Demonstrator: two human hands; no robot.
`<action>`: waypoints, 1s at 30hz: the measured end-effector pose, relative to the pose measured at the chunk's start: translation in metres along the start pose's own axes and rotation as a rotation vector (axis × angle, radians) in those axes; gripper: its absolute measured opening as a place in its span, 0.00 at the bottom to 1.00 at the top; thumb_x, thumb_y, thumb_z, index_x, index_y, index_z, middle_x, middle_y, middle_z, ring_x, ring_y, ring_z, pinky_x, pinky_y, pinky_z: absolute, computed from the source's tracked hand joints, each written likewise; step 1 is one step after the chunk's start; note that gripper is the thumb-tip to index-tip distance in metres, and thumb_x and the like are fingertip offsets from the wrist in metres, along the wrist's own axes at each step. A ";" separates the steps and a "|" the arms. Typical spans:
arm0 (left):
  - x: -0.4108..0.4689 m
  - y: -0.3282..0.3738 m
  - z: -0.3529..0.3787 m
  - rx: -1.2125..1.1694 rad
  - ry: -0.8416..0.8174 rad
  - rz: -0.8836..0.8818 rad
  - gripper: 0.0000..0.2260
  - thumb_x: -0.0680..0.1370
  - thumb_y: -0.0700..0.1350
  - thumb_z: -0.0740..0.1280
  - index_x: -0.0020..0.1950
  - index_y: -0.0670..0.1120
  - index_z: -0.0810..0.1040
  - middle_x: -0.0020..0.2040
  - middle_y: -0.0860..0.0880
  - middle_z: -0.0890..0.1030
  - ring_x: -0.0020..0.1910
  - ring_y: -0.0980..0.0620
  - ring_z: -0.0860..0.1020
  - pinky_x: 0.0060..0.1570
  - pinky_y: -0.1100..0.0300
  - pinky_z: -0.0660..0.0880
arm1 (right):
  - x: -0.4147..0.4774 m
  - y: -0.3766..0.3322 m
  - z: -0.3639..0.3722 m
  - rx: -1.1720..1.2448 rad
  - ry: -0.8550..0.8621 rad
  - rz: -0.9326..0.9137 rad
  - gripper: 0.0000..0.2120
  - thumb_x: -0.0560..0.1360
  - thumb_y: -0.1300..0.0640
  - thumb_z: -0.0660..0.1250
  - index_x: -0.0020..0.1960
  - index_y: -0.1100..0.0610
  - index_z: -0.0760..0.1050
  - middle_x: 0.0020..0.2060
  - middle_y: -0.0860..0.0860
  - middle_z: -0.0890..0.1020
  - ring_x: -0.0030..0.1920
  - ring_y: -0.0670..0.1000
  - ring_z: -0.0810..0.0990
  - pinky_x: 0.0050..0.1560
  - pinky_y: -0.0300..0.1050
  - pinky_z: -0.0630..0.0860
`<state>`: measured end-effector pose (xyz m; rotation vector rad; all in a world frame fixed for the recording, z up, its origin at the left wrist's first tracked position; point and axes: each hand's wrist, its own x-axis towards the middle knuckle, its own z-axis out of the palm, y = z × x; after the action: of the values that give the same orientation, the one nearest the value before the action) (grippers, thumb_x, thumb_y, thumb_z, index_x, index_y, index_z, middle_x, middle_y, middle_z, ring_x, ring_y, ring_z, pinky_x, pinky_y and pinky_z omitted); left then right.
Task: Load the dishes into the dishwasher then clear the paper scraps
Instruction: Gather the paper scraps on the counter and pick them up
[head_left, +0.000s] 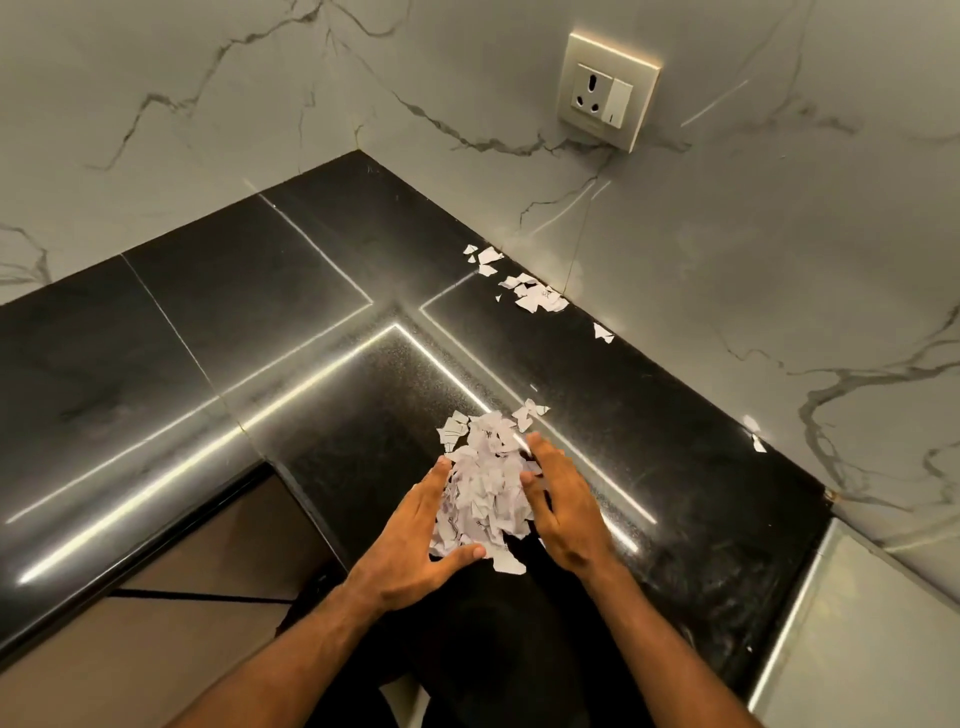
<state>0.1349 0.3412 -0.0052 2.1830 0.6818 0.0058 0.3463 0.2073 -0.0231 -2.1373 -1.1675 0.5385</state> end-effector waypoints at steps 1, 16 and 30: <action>0.000 0.000 0.000 -0.009 0.009 -0.003 0.50 0.74 0.73 0.65 0.80 0.62 0.31 0.82 0.63 0.39 0.81 0.59 0.48 0.80 0.51 0.53 | 0.006 0.002 0.000 0.045 0.065 0.039 0.28 0.85 0.35 0.49 0.84 0.39 0.50 0.83 0.39 0.55 0.82 0.43 0.54 0.80 0.55 0.57; 0.011 -0.011 -0.004 -0.242 0.318 -0.005 0.39 0.80 0.64 0.63 0.83 0.57 0.44 0.83 0.59 0.42 0.81 0.58 0.51 0.75 0.51 0.65 | 0.062 -0.010 0.018 0.297 -0.099 -0.089 0.25 0.83 0.31 0.53 0.73 0.39 0.75 0.70 0.38 0.78 0.72 0.41 0.74 0.72 0.55 0.74; 0.074 -0.004 -0.015 -0.017 0.098 -0.008 0.30 0.81 0.71 0.52 0.81 0.63 0.55 0.80 0.58 0.63 0.79 0.62 0.57 0.79 0.47 0.58 | 0.072 -0.021 0.019 0.439 0.170 0.009 0.20 0.84 0.39 0.59 0.64 0.47 0.84 0.58 0.39 0.86 0.60 0.40 0.83 0.61 0.52 0.82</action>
<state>0.1921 0.3892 -0.0142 2.1752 0.7426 0.1150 0.3596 0.2832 -0.0252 -1.7725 -0.8540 0.5475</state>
